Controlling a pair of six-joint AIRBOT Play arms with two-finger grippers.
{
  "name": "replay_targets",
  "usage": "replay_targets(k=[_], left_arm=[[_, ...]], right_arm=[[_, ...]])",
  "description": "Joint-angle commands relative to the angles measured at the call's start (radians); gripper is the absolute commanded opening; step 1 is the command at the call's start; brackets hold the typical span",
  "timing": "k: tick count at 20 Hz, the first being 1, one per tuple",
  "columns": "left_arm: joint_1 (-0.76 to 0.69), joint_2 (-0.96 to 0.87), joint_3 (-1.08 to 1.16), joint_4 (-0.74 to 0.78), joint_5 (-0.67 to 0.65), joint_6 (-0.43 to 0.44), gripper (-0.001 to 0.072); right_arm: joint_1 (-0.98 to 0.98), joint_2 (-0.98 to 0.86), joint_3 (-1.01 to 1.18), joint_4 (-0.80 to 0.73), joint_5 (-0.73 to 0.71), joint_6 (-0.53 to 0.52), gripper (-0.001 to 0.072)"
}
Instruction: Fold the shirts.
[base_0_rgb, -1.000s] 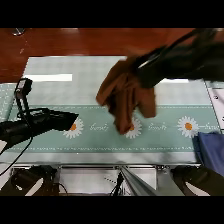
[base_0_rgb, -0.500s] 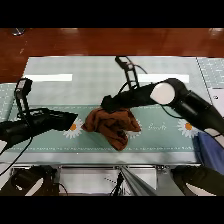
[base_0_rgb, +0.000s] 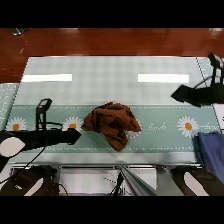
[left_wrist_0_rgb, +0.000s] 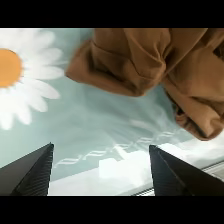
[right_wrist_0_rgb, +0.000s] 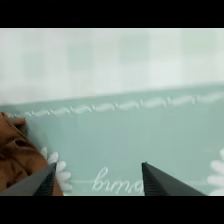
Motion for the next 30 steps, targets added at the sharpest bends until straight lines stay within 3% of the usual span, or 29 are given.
replay_targets(k=[1, 3, 6, 7, 9, 10, 11, 12, 15, 21, 26, 29, 30], left_arm=[[0.0, -0.063, -0.134, -0.284, 0.3, 0.224, 0.0703], [0.0, -0.122, -0.138, -0.442, 0.433, 0.418, 0.0702], [0.0, -0.25, -0.138, -0.687, 0.458, 0.659, 0.0702], [0.0, -0.287, -0.137, -0.746, 0.459, 0.724, 0.0702], [0.0, -0.346, -0.121, -0.772, 0.455, 0.76, 0.0699], [0.0, -0.37, -0.109, -0.772, 0.445, 0.761, 0.0585], [0.001, -0.396, -0.095, -0.769, 0.42, 0.775, 0.0053], [0.001, -0.41, -0.08, -0.769, 0.391, 0.807, 0.0023], [0.001, -0.411, -0.029, -0.767, 0.32, 0.835, 0.0022], [0.001, -0.41, 0.025, -0.764, 0.318, 0.834, 0.0022], [0.001, -0.41, 0.025, -0.764, 0.316, 0.823, 0.0022], [0.001, -0.409, 0.026, -0.765, 0.316, 0.823, 0.0023], [0.001, -0.409, 0.027, -0.765, 0.316, 0.823, 0.0023]], right_arm=[[-0.14, 0.062, -0.23, 0.262, 0.019, -0.143, 0.0612], [-0.14, 0.062, -0.295, 0.327, 0.02, -0.169, 0.0612], [-0.14, 0.062, -0.323, 0.329, 0.019, -0.175, 0.0612], [-0.14, 0.062, -0.323, 0.332, 0.017, -0.175, 0.0611], [-0.121, 0.061, -0.323, 0.327, 0.017, -0.175, 0.0605], [-0.082, 0.061, -0.328, 0.325, 0.014, -0.175, 0.0605], [-0.032, 0.058, -0.336, 0.325, -0.006, -0.173, 0.0605], [0.026, 0.042, -0.341, 0.305, -0.03, -0.153, 0.0605], [0.144, -0.06, -0.341, 0.257, -0.039, -0.114, 0.0605], [0.235, -0.256, -0.338, 0.446, -0.114, -0.241, 0.0597], [0.327, -0.421, -0.236, 0.487, -0.159, -0.261, 0.0582], [0.389, -0.482, -0.172, 0.487, -0.145, -0.262, 0.0229], [0.402, -0.483, -0.154, 0.483, -0.137, -0.262, 0.0193]])
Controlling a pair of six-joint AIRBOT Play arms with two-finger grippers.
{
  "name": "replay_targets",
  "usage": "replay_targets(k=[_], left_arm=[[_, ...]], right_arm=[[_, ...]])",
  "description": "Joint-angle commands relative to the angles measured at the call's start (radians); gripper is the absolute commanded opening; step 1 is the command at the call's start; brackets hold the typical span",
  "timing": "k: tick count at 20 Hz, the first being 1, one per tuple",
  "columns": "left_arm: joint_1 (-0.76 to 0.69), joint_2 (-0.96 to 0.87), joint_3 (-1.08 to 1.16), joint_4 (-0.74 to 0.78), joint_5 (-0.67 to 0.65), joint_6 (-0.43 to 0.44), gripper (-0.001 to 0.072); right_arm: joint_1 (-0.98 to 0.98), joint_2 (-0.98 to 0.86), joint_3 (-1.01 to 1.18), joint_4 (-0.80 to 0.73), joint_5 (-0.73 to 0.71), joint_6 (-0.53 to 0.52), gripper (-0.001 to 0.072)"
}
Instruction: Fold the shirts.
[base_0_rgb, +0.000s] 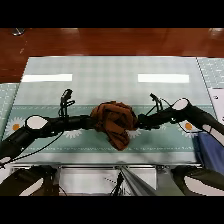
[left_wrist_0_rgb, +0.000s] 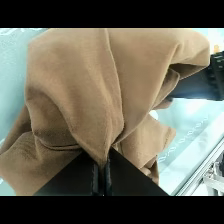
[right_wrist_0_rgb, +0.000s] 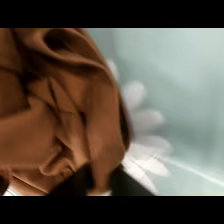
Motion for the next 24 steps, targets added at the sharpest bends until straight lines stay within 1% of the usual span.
replay_targets(k=[1, 2, 3, 4, 5, 6, 8, 10, 12, 14, 15, 17, 19, 20, 22, 24], left_arm=[[0.001, 0.0, 0.006, 0.0, 0.0, -0.001, 0.0023], [0.002, 0.0, 0.014, 0.0, 0.0, -0.001, 0.0022], [0.006, 0.0, 0.027, 0.0, 0.0, -0.001, 0.0023], [0.019, 0.003, 0.052, 0.0, -0.01, 0.0, 0.0023], [0.053, 0.011, 0.097, 0.0, -0.034, 0.0, 0.0022], [0.096, 0.027, 0.154, 0.0, -0.068, -0.001, 0.0023], [0.211, 0.075, 0.315, 0.0, -0.125, -0.01, 0.0023], [0.336, 0.125, 0.508, 0.0, -0.111, -0.068, 0.0022], [0.455, 0.148, 0.72, 0.0, -0.104, -0.134, 0.0022], [0.555, 0.156, 0.927, 0.018, -0.142, -0.188, 0.0022], [0.599, 0.157, 1.03, 0.053, -0.18, -0.218, 0.0022], [0.666, 0.164, 1.203, 0.19, -0.284, -0.313, 0.0022], [0.709, 0.193, 1.321, 0.359, -0.401, -0.398, 0.0022], [0.722, 0.217, 1.351, 0.426, -0.447, -0.426, 0.0022], [0.731, 0.288, 1.363, 0.523, -0.508, -0.436, 0.0022], [0.725, 0.36, 1.363, 0.606, -0.562, -0.435, 0.0023]], right_arm=[[0.059, -0.049, 0.074, 0.002, 0.022, -0.007, 0.0164], [0.062, -0.049, 0.09, -0.016, 0.029, -0.008, 0.0082], [0.061, -0.049, 0.111, -0.026, 0.043, -0.016, 0.0037], [0.056, -0.047, 0.149, -0.048, 0.072, -0.021, 0.0037], [0.048, -0.037, 0.204, -0.095, 0.101, 0.001, 0.0037], [0.032, -0.012, 0.275, -0.15, 0.118, 0.043, 0.0037], [-0.021, 0.056, 0.495, -0.266, 0.168, 0.122, 0.0036], [-0.087, 0.112, 0.786, -0.359, 0.209, 0.182, 0.0036], [-0.132, 0.145, 1.102, -0.42, 0.243, 0.208, 0.0036], [-0.144, 0.18, 1.389, -0.466, 0.283, 0.213, 0.0036], [-0.142, 0.209, 1.477, -0.484, 0.291, 0.212, 0.0037], [-0.143, 0.321, 1.511, -0.502, 0.288, 0.2, 0.0037], [-0.143, 0.433, 1.51, -0.576, 0.345, 0.2, 0.0037], [-0.143, 0.481, 1.51, -0.618, 0.374, 0.201, 0.0037], [-0.143, 0.558, 1.51, -0.686, 0.417, 0.208, 0.0037], [-0.143, 0.608, 1.51, -0.723, 0.496, 0.226, 0.0037]])
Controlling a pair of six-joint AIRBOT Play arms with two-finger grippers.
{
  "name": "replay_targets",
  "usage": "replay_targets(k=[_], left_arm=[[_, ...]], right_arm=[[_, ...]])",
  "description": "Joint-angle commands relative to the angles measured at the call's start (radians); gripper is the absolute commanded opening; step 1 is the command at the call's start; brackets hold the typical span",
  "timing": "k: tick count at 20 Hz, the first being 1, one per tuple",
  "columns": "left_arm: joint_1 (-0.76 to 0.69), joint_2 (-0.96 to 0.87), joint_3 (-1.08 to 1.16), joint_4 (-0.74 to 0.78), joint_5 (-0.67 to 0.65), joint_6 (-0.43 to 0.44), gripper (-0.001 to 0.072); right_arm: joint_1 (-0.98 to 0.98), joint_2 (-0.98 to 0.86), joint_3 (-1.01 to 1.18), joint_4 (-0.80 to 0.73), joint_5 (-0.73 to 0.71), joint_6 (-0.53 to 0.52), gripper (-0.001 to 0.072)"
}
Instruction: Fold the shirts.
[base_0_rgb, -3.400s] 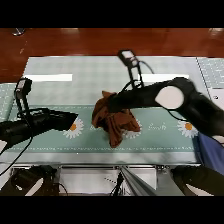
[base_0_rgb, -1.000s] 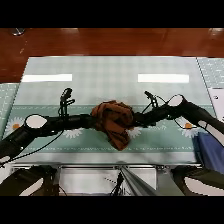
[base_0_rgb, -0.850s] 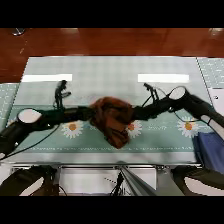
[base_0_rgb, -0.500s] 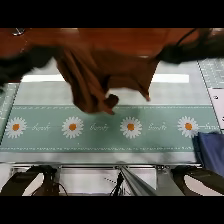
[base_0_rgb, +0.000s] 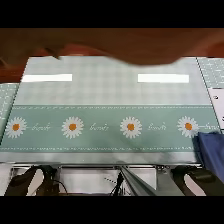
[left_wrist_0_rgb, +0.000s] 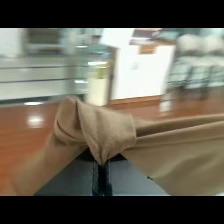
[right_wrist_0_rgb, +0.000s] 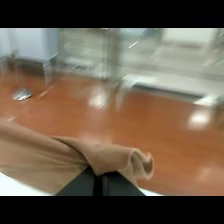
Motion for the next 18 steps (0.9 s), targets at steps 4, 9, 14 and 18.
replay_targets(k=[4, 9, 14, 18], left_arm=[[-0.039, 0.175, 0.013, 0.173, -0.153, -0.046, 0.0022], [-0.055, 0.189, -0.274, 0.013, -0.253, -0.045, 0.0023], [-0.065, 0.138, -0.717, -0.129, -0.155, 0.045, 0.0023], [-0.155, -0.084, -0.852, -0.159, 0.115, 0.156, 0.0023]], right_arm=[[-0.002, 0.125, 0.02, -0.109, 0.305, 0.049, 0.0037], [-0.002, 0.182, -0.268, -0.093, 0.339, 0.071, 0.0037], [-0.002, 0.21, -0.66, -0.084, 0.163, 0.054, 0.0036], [-0.002, 0.068, -0.822, -0.153, -0.049, 0.049, 0.0034]])
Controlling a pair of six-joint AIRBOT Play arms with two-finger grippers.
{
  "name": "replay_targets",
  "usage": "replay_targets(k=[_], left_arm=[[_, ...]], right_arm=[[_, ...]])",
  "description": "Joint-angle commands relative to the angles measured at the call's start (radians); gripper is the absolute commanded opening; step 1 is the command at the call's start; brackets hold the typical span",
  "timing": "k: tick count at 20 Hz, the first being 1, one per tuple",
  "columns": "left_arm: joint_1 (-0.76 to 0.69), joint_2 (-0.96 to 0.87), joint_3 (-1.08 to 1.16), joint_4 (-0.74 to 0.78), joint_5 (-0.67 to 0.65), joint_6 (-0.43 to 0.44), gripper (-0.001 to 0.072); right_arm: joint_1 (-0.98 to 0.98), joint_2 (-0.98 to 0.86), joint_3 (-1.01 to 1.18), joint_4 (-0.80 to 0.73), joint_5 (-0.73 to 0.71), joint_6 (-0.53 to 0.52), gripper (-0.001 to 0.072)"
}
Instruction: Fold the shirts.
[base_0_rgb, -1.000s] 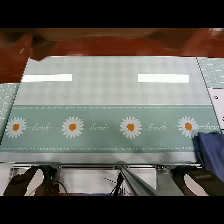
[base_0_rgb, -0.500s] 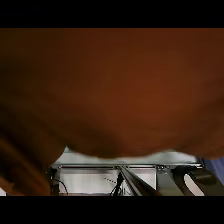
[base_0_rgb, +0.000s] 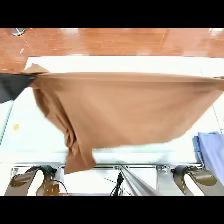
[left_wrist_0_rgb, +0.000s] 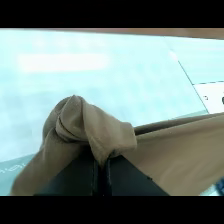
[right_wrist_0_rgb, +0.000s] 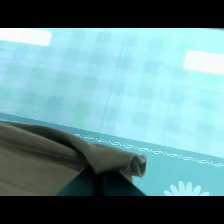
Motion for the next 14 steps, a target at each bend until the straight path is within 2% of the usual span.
replay_targets(k=[1, 3, 7, 11, 12, 13, 14], left_arm=[[-0.086, -0.207, -0.103, -0.052, 0.232, 0.103, 0.0023], [-0.164, -0.38, -0.072, -0.052, 0.323, 0.143, 0.0023], [-0.256, -0.692, 0.059, -0.053, 0.425, 0.153, 0.0023], [-0.26, -0.835, 0.2, -0.053, 0.413, 0.15, 0.0031], [-0.26, -0.845, 0.22, -0.052, 0.412, 0.15, 0.0181], [-0.26, -0.849, 0.235, -0.052, 0.411, 0.15, 0.0522], [-0.256, -0.849, 0.244, -0.048, 0.393, 0.146, 0.0706]], right_arm=[[0.0, -0.152, -0.12, -0.069, -0.187, -0.003, 0.0035], [0.0, -0.309, -0.119, -0.068, -0.264, -0.003, 0.0035], [-0.006, -0.623, -0.082, -0.024, -0.398, 0.026, 0.0035], [-0.093, -0.858, 0.043, 0.238, -0.558, 0.053, 0.0038], [-0.118, -0.896, 0.074, 0.317, -0.566, 0.051, 0.0039], [-0.141, -0.929, 0.106, 0.385, -0.561, 0.04, 0.0123], [-0.162, -0.951, 0.131, 0.442, -0.542, 0.018, 0.0465]])
